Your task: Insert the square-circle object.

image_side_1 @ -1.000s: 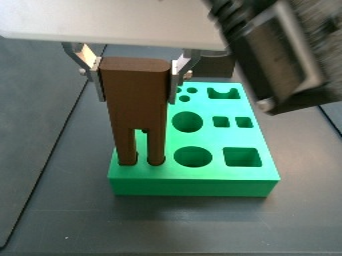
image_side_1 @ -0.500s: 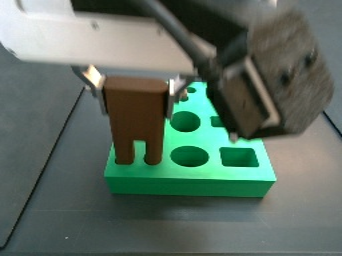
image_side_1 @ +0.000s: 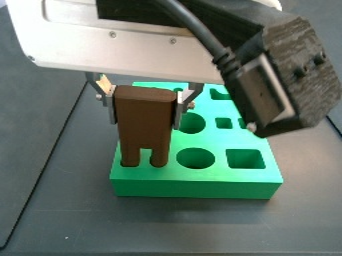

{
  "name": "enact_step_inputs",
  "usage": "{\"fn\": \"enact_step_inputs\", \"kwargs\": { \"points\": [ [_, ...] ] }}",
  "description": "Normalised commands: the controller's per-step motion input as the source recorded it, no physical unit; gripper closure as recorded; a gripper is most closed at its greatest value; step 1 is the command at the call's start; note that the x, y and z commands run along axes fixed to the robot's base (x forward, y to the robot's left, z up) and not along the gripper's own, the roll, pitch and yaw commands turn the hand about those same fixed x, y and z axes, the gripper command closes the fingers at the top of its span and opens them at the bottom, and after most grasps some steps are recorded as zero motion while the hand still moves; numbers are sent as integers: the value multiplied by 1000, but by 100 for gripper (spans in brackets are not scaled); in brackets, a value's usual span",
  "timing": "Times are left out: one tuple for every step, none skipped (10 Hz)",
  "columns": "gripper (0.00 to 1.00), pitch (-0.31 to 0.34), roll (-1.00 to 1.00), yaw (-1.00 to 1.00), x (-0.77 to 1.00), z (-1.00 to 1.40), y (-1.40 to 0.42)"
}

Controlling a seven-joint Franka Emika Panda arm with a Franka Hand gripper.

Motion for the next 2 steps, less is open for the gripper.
{"fn": "enact_step_inputs", "kwargs": {
  "points": [
    [100,0,-10,0,0,0,3],
    [100,0,0,0,0,0,0]
  ]
}}
